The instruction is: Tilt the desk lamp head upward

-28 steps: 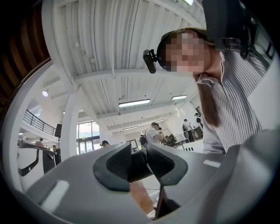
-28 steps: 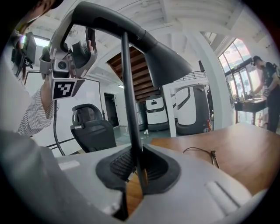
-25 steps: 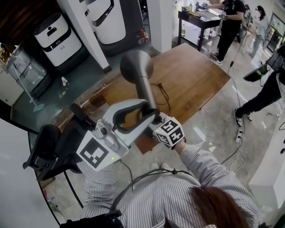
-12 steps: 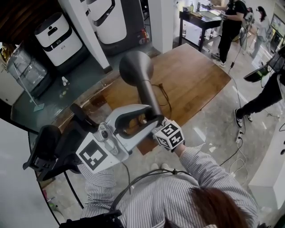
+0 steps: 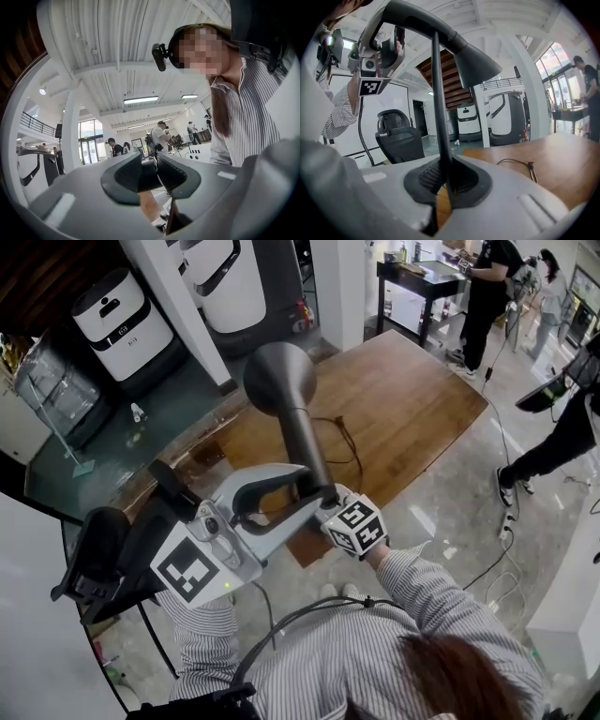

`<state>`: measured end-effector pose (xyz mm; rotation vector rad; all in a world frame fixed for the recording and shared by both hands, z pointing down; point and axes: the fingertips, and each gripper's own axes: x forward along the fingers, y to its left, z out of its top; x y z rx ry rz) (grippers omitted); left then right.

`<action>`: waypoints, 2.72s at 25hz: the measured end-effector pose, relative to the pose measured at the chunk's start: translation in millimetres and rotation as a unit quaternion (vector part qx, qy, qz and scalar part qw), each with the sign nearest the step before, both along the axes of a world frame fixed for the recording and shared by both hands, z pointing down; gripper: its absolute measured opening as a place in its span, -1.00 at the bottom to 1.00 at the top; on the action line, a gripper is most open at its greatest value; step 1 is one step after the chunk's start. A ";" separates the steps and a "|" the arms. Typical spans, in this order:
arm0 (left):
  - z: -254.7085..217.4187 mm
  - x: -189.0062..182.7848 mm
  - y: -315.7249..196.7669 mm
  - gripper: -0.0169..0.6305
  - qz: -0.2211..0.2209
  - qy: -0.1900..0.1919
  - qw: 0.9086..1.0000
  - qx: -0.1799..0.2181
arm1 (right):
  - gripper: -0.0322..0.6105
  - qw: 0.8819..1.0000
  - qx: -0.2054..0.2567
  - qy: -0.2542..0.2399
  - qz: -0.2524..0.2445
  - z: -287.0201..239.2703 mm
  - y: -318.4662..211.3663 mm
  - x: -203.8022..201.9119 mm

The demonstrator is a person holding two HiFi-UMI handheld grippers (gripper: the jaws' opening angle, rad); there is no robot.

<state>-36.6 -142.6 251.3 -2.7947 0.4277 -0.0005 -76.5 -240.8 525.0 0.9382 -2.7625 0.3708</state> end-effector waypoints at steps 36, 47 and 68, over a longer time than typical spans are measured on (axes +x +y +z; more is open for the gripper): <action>119.0 -1.7 -13.1 -0.93 -0.034 -0.135 0.983 -0.117 | -0.84 0.992 0.012 -0.036 -0.120 -2.5 8.6 -6.6; 21.5 -50.3 -19.0 -0.82 -0.083 0.016 0.993 -0.078 | -0.84 0.993 0.005 -0.034 -0.115 1.2 6.6 -7.5; 21.1 16.9 -10.2 -0.93 -0.027 -0.024 0.995 -0.097 | -0.84 0.994 -0.005 -0.022 -0.110 7.1 5.7 -9.2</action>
